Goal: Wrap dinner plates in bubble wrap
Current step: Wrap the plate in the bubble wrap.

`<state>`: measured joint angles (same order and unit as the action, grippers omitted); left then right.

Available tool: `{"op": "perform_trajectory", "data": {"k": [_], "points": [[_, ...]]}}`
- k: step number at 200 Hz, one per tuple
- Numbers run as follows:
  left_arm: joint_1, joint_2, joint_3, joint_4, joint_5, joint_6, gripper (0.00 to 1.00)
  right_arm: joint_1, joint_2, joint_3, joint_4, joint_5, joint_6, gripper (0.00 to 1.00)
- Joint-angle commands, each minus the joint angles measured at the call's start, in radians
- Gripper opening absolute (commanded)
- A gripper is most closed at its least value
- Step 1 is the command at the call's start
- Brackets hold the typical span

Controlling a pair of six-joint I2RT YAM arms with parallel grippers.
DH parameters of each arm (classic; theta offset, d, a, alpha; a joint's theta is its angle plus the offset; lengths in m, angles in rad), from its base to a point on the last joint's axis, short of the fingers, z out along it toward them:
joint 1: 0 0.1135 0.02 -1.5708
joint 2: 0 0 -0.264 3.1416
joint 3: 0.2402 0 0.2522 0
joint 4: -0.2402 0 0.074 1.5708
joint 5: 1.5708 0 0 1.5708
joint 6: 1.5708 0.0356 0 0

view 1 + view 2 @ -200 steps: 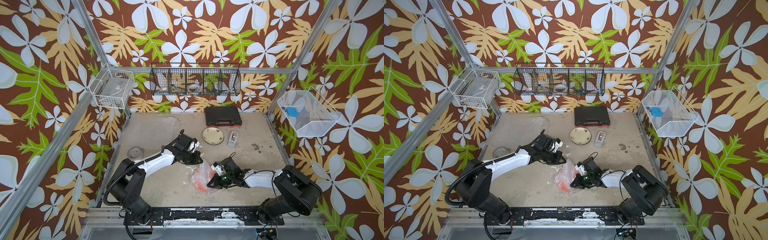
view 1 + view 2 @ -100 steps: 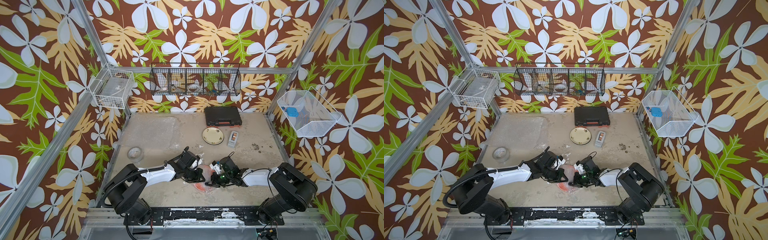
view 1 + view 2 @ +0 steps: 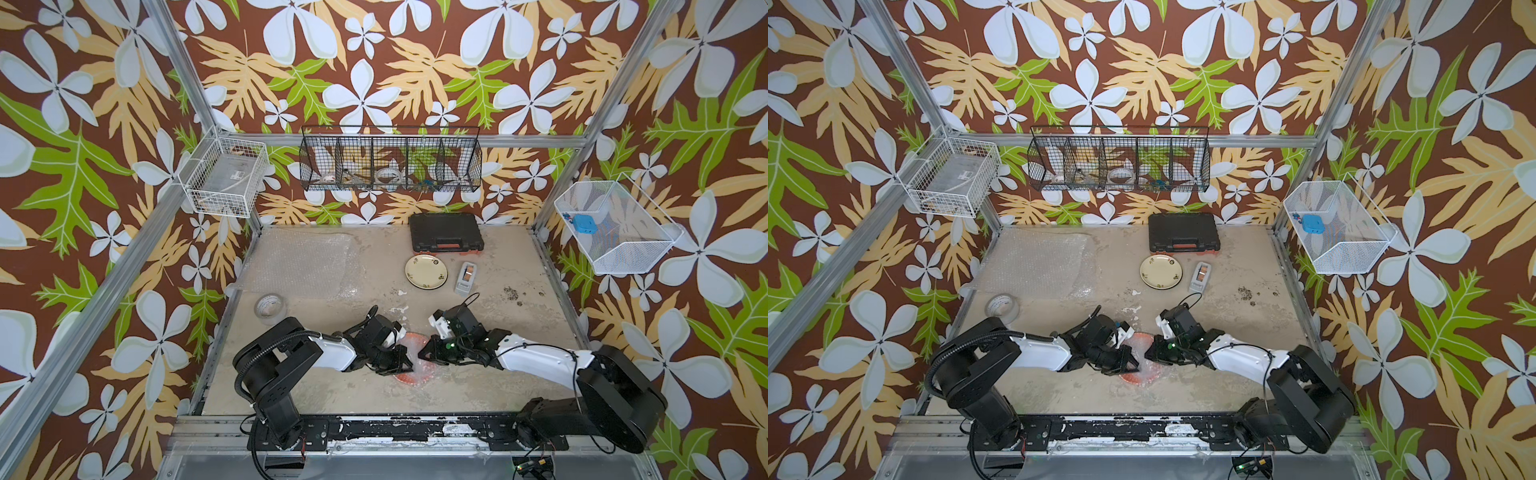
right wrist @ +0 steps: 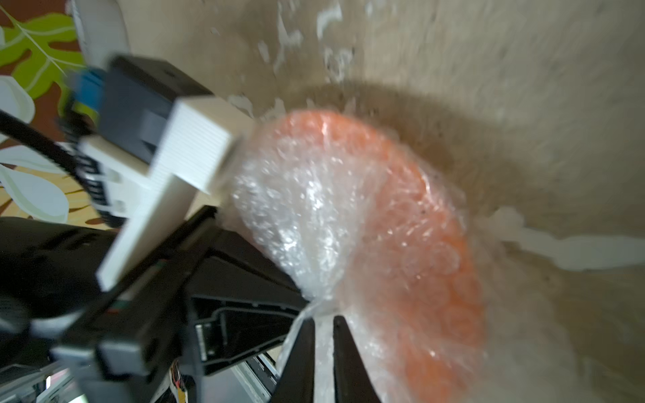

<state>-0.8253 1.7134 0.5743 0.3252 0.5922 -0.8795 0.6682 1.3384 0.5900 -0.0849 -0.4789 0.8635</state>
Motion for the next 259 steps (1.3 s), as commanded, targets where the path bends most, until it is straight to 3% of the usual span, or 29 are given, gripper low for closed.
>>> {"op": "perform_trajectory", "data": {"k": [1, 30, 48, 61, 84, 115, 154, 180, 199, 229, 259], "points": [[-0.003, 0.032, -0.015, -0.227, -0.117, 0.025, 0.00, 0.000, -0.045, 0.037, -0.135, 0.058, -0.041, 0.17], [-0.003, 0.028, -0.008, -0.225, -0.117, 0.016, 0.00, 0.001, -0.019, -0.015, 0.086, -0.174, 0.026, 0.20], [-0.003, 0.024, -0.007, -0.229, -0.121, 0.014, 0.00, 0.006, 0.061, -0.026, 0.102, -0.219, 0.000, 0.20], [-0.003, 0.016, -0.006, -0.236, -0.125, 0.011, 0.00, -0.001, 0.095, -0.039, 0.046, -0.180, -0.039, 0.19], [-0.003, -0.020, -0.004, -0.267, -0.149, 0.011, 0.00, -0.012, 0.136, -0.054, -0.095, 0.013, -0.124, 0.15], [-0.003, -0.121, 0.028, -0.349, -0.176, 0.005, 0.00, -0.011, 0.185, -0.057, -0.103, 0.059, -0.176, 0.05], [-0.003, -0.250, 0.251, -0.542, -0.223, 0.054, 0.19, -0.011, 0.216, -0.015, -0.096, 0.051, -0.240, 0.02], [-0.002, -0.180, 0.416, -0.631, -0.243, 0.130, 0.23, -0.011, 0.227, -0.009, -0.090, 0.050, -0.254, 0.02], [-0.002, -0.076, 0.471, -0.671, -0.230, 0.192, 0.16, -0.012, 0.226, -0.006, -0.093, 0.058, -0.260, 0.01], [-0.001, 0.041, 0.432, -0.661, -0.217, 0.247, 0.11, -0.013, 0.235, 0.031, -0.134, 0.113, -0.288, 0.01], [-0.001, 0.041, 0.329, -0.583, -0.175, 0.229, 0.10, -0.015, 0.254, 0.054, -0.149, 0.138, -0.294, 0.00]]}}
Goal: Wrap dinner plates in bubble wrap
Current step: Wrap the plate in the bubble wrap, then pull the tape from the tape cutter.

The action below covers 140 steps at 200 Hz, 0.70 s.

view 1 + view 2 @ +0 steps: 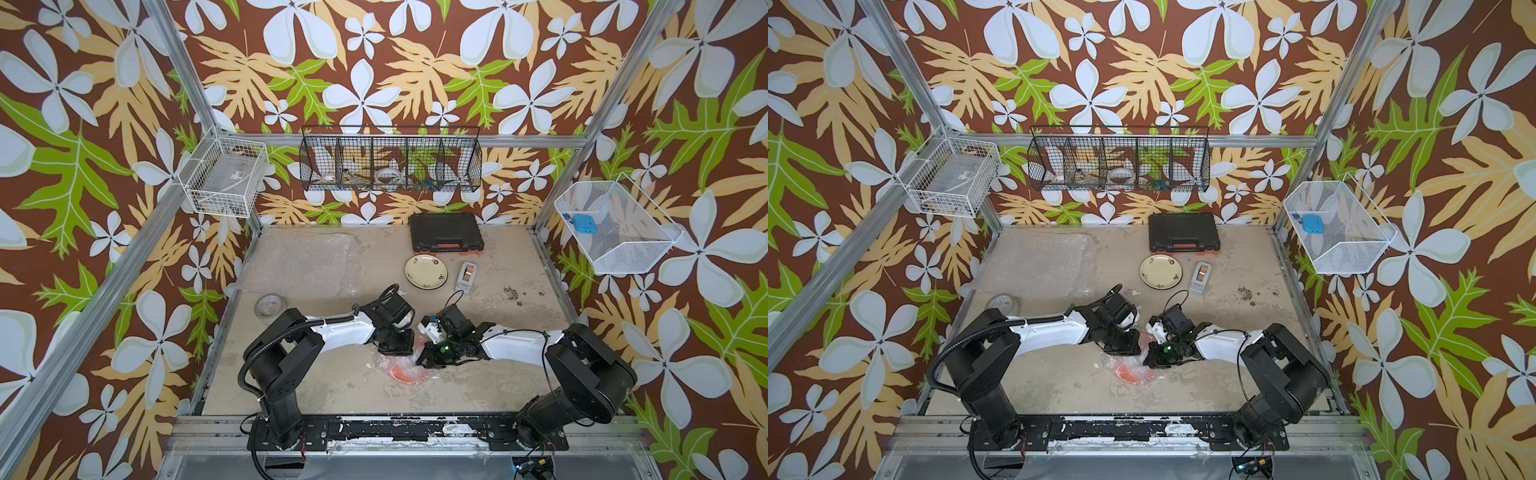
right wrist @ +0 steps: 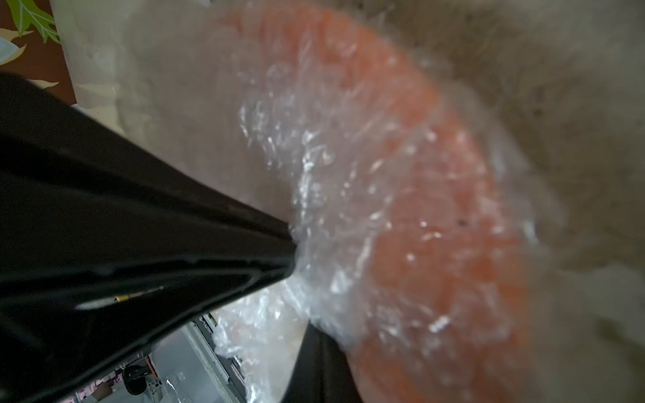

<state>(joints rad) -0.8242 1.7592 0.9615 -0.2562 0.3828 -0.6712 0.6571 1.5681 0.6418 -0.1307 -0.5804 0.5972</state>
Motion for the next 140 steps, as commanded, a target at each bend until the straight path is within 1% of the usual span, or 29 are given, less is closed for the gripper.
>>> {"op": "perform_trajectory", "data": {"k": [1, 31, 38, 49, 65, 71, 85, 99, 122, 140], "points": [[-0.002, -0.006, -0.063, 0.001, 0.034, 0.019, 0.09, -0.005, 0.025, 0.002, -0.103, 0.240, -0.028, 0.00], [-0.001, -0.020, -0.160, 0.071, 0.027, -0.014, 0.09, -0.005, 0.023, 0.010, -0.115, 0.237, -0.028, 0.02], [-0.001, -0.015, -0.176, 0.082, 0.023, -0.019, 0.08, -0.005, 0.007, 0.017, -0.128, 0.234, -0.028, 0.04], [-0.001, -0.007, -0.191, 0.082, -0.001, -0.019, 0.08, -0.016, -0.036, 0.040, -0.157, 0.225, -0.031, 0.11], [0.002, -0.005, -0.215, 0.092, -0.021, -0.023, 0.07, -0.065, -0.119, 0.066, -0.172, 0.177, -0.034, 0.21], [0.005, -0.004, -0.223, 0.097, -0.020, -0.025, 0.07, -0.097, -0.148, 0.075, -0.170, 0.147, -0.035, 0.23], [0.009, -0.006, -0.234, 0.107, -0.020, -0.025, 0.07, -0.179, -0.194, 0.096, -0.152, 0.068, -0.040, 0.27], [0.011, -0.006, -0.236, 0.107, -0.025, -0.024, 0.07, -0.296, -0.212, 0.126, -0.124, -0.004, -0.048, 0.28], [0.011, -0.008, -0.234, 0.108, -0.029, -0.021, 0.07, -0.502, -0.160, 0.184, -0.052, -0.163, -0.043, 0.30], [0.012, -0.010, -0.234, 0.106, -0.021, -0.018, 0.07, -0.635, -0.108, 0.234, 0.021, -0.209, -0.027, 0.32]]}}
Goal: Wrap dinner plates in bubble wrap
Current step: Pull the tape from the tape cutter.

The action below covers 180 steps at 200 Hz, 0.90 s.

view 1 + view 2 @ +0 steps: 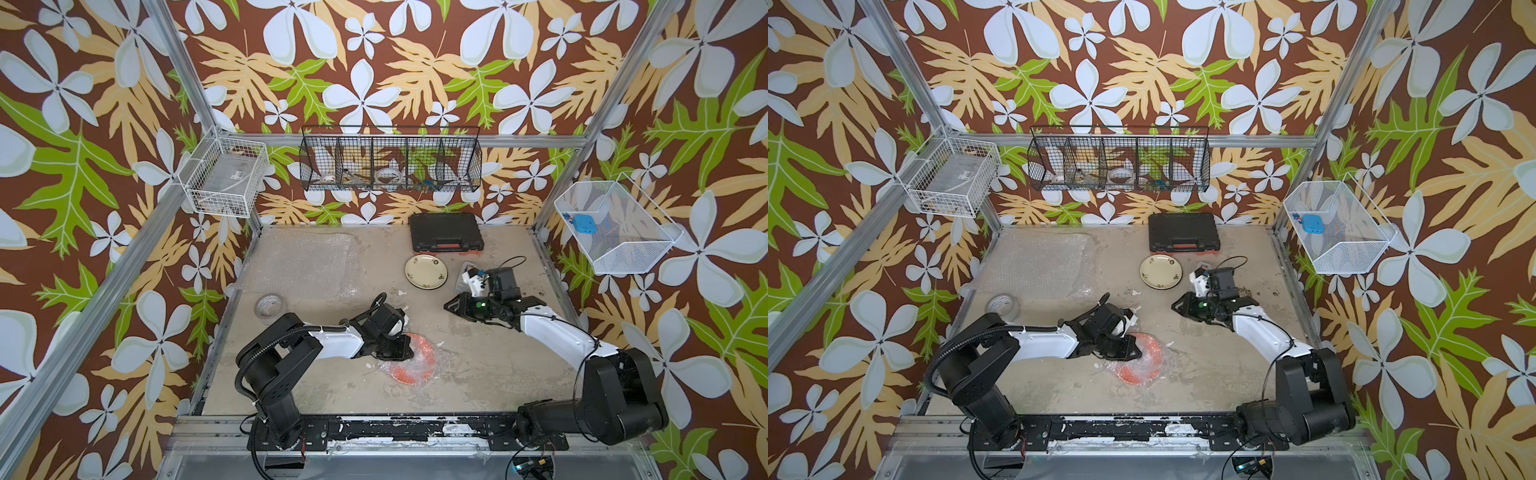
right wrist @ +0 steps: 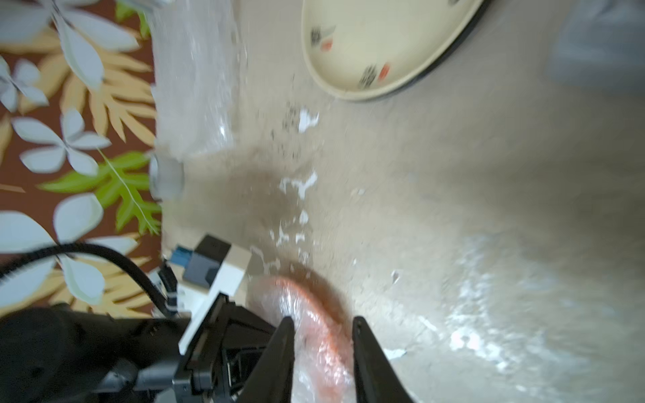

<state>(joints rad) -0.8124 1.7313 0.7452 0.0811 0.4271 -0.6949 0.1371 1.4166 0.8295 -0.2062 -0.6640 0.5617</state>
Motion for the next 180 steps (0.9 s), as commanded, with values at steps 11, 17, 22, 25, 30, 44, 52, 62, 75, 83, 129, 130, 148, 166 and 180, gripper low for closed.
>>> {"op": "perform_trajectory", "data": {"k": [11, 17, 22, 25, 30, 44, 52, 62, 75, 83, 129, 130, 148, 166, 180], "points": [[-0.001, 0.016, -0.018, -0.231, -0.061, 0.008, 0.07, -0.173, 0.079, 0.084, 0.121, -0.139, 0.003, 0.33], [0.000, 0.015, -0.018, -0.231, -0.059, 0.008, 0.07, -0.202, 0.102, 0.106, 0.126, -0.147, -0.002, 0.34], [0.001, 0.016, -0.018, -0.231, -0.057, 0.009, 0.07, -0.222, 0.121, 0.122, 0.134, -0.154, -0.003, 0.35], [0.002, 0.016, -0.018, -0.230, -0.055, 0.009, 0.07, -0.235, 0.130, 0.128, 0.144, -0.160, -0.004, 0.36], [0.001, 0.018, -0.018, -0.228, -0.052, 0.009, 0.07, -0.251, 0.154, 0.137, 0.160, -0.171, -0.005, 0.36], [0.001, 0.025, -0.014, -0.227, -0.041, 0.012, 0.07, -0.283, 0.233, 0.166, 0.191, -0.223, -0.019, 0.38], [0.001, 0.028, -0.011, -0.227, -0.037, 0.013, 0.07, -0.290, 0.282, 0.197, 0.172, -0.255, -0.048, 0.39], [0.001, 0.030, -0.006, -0.232, -0.035, 0.015, 0.07, -0.292, 0.324, 0.222, 0.153, -0.263, -0.080, 0.40], [0.001, 0.031, -0.003, -0.236, -0.036, 0.017, 0.07, -0.295, 0.360, 0.234, 0.157, -0.261, -0.099, 0.40], [0.002, 0.031, 0.000, -0.238, -0.036, 0.017, 0.07, -0.299, 0.380, 0.240, 0.159, -0.260, -0.103, 0.40], [0.005, 0.030, 0.002, -0.242, -0.037, 0.007, 0.07, -0.303, 0.471, 0.258, 0.190, -0.261, -0.088, 0.41], [0.005, 0.030, 0.002, -0.241, -0.037, 0.007, 0.07, -0.303, 0.472, 0.258, 0.191, -0.262, -0.087, 0.41], [0.007, 0.029, 0.000, -0.244, -0.037, 0.007, 0.07, -0.303, 0.499, 0.261, 0.206, -0.274, -0.076, 0.41], [0.009, 0.029, -0.003, -0.242, -0.037, 0.005, 0.07, -0.303, 0.513, 0.255, 0.243, -0.301, -0.051, 0.41], [0.009, 0.030, -0.004, -0.240, -0.038, 0.004, 0.07, -0.303, 0.520, 0.255, 0.258, -0.313, -0.037, 0.41]]}}
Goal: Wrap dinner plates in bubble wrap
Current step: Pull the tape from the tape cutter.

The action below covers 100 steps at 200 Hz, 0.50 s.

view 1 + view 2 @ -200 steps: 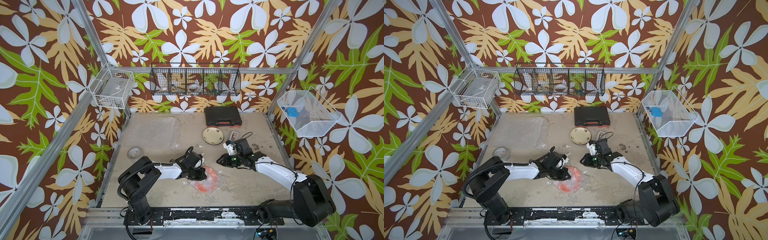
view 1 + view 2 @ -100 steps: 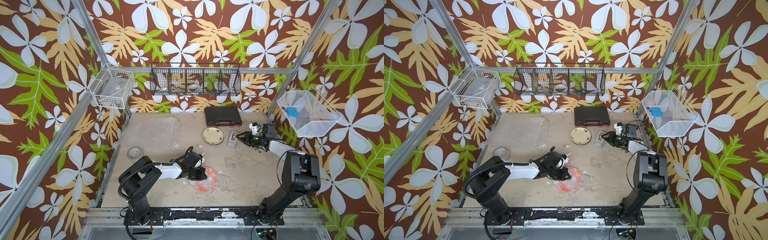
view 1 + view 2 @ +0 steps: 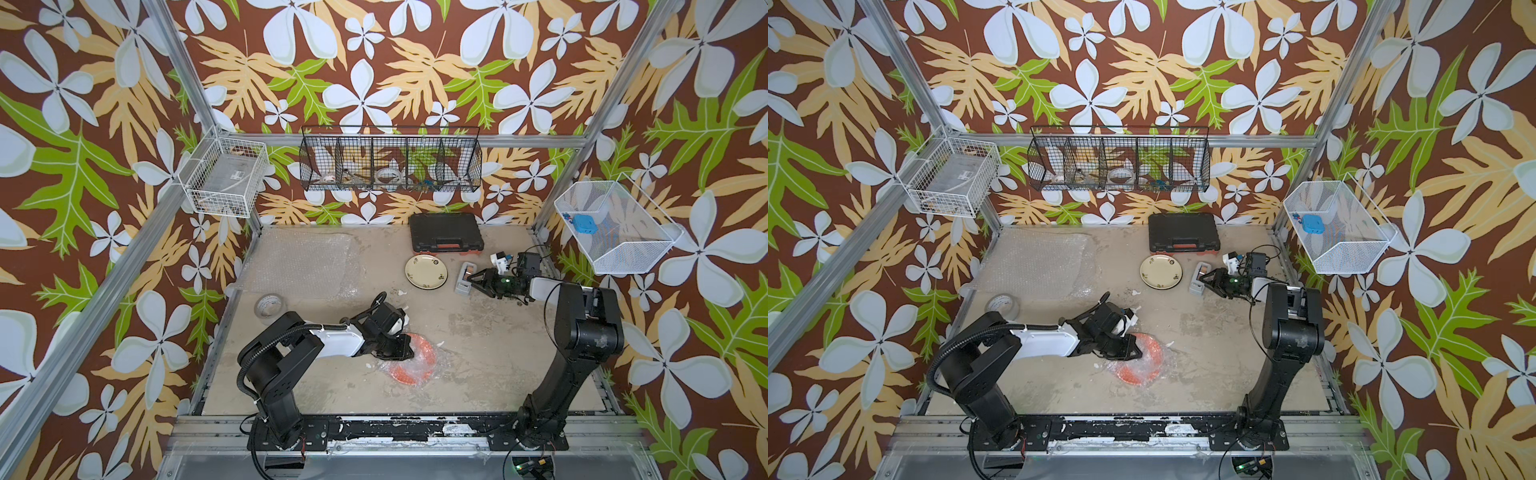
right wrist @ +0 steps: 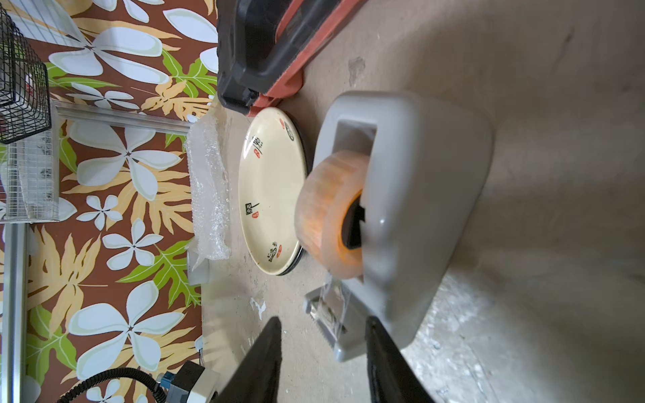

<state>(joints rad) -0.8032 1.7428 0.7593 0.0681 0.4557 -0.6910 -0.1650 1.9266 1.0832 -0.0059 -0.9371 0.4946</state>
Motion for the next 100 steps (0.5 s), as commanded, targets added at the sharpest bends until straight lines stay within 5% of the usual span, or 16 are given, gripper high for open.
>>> {"op": "perform_trajectory", "data": {"k": [1, 100], "points": [[-0.001, 0.018, -0.019, -0.227, -0.066, -0.001, 0.07, -0.001, 0.010, 0.001, 0.058, -0.040, 0.030, 0.41], [0.000, 0.015, -0.028, -0.214, -0.061, -0.003, 0.07, 0.007, 0.073, 0.006, 0.072, -0.060, 0.063, 0.40]]}}
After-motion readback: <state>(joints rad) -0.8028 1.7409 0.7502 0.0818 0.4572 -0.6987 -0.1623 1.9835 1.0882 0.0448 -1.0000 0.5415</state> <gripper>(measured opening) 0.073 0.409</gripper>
